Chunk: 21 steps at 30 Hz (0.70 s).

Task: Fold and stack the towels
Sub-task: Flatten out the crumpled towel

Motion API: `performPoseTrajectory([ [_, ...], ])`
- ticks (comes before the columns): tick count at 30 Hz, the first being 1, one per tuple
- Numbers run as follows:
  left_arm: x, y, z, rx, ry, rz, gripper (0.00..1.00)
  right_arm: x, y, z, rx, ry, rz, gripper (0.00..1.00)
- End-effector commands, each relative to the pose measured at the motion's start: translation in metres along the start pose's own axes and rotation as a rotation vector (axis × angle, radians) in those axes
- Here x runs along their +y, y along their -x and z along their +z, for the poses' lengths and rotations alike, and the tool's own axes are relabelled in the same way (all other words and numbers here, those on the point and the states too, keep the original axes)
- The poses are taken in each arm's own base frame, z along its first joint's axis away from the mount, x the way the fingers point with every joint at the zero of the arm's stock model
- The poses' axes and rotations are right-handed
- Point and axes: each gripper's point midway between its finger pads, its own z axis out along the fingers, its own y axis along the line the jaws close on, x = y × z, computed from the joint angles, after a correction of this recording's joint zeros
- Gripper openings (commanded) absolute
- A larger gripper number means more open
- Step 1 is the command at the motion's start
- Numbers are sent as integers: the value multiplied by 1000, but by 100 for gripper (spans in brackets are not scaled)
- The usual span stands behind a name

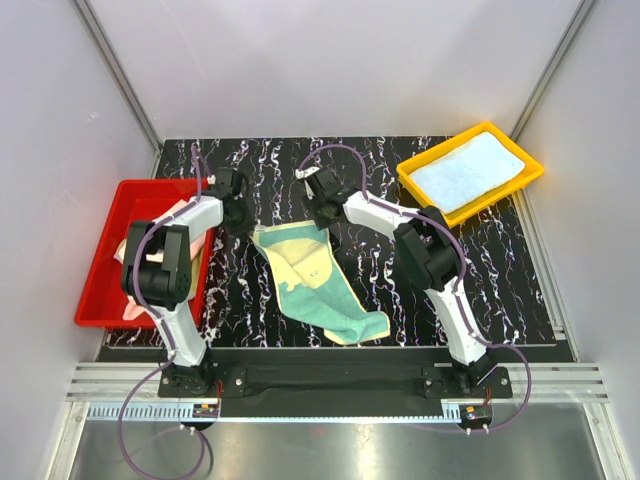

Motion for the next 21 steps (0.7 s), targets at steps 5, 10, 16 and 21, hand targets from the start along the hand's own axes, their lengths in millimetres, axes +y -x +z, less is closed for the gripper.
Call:
performPoseTrajectory([
  [5, -10, 9, 2, 2, -51, 37, 0, -6, -6, -17, 31, -3, 18, 47],
  [10, -7, 4, 6, 21, -43, 40, 0, -8, 6, -14, 16, 3, 23, 58],
  [16, -5, 0, 8, 27, -42, 37, 0, -1, -5, -1, 71, 38, 33, 61],
  [21, -6, 0, 10, 30, -46, 35, 0, 14, -19, 0, 110, 109, 76, 60],
])
